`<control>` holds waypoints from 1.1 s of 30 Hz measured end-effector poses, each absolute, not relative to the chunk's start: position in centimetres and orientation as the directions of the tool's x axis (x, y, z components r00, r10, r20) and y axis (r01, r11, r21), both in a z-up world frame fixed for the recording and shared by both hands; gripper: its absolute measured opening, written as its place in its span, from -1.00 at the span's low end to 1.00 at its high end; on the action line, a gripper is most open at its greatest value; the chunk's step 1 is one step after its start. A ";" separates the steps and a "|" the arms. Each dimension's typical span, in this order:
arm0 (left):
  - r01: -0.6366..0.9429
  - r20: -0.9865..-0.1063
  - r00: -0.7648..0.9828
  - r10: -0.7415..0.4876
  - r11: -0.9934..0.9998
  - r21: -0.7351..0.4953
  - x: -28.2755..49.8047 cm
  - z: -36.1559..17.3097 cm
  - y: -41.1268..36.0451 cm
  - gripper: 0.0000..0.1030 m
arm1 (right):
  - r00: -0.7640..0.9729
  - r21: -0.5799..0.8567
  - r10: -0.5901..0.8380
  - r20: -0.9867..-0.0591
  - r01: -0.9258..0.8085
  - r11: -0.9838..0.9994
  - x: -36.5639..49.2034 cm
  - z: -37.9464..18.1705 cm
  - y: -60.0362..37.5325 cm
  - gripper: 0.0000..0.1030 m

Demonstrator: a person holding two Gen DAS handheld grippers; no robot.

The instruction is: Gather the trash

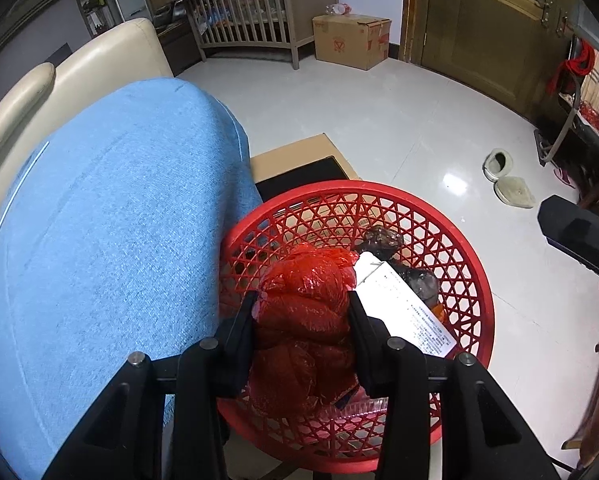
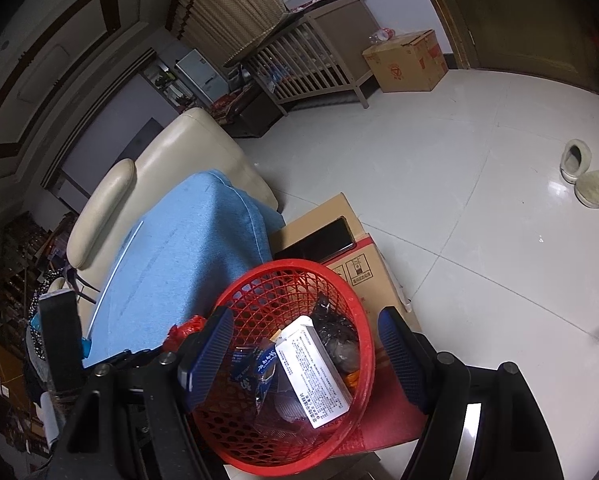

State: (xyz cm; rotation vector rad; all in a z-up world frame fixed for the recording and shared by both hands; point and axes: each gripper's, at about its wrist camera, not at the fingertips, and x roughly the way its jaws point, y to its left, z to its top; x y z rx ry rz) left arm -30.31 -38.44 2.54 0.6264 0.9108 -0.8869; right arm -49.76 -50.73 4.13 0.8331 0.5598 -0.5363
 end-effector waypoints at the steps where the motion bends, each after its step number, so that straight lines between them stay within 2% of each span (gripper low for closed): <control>1: 0.858 -0.869 0.320 -0.378 0.505 0.096 -30.3 2.6 -38.5 -0.15 | 0.731 0.531 -0.219 -0.646 0.636 0.560 -49.8 4.2 -50.7 0.51; 7: 0.857 -0.880 0.292 -0.375 0.511 0.067 -29.8 2.2 -38.9 0.02 | 0.731 0.530 -0.217 -0.647 0.636 0.561 -49.9 4.3 -50.7 0.51; 9: 0.855 -0.882 0.294 -0.367 0.513 0.072 -29.8 2.0 -39.0 0.34 | 0.732 0.530 -0.218 -0.645 0.634 0.563 -49.9 4.4 -50.7 0.51; 24: 0.832 -0.848 0.353 -0.394 0.547 0.092 -28.5 4.4 -36.3 0.34 | 0.733 0.497 -0.253 -0.631 0.633 0.593 -49.2 6.0 -49.7 0.51; 30: 0.804 -0.774 0.424 -0.470 0.588 0.084 -27.2 8.2 -32.3 0.35 | 0.698 0.425 -0.285 -0.657 0.655 0.625 -47.4 6.9 -48.0 0.66; 31: 0.798 -0.759 0.438 -0.482 0.598 0.080 -27.0 8.9 -31.4 0.36 | 0.691 0.407 -0.287 -0.663 0.655 0.636 -47.0 7.0 -47.6 0.66; 33: 0.778 -0.732 0.468 -0.494 0.624 0.077 -26.6 9.9 -29.6 0.56 | 0.671 0.350 -0.306 -0.675 0.657 0.668 -45.8 7.3 -46.1 0.66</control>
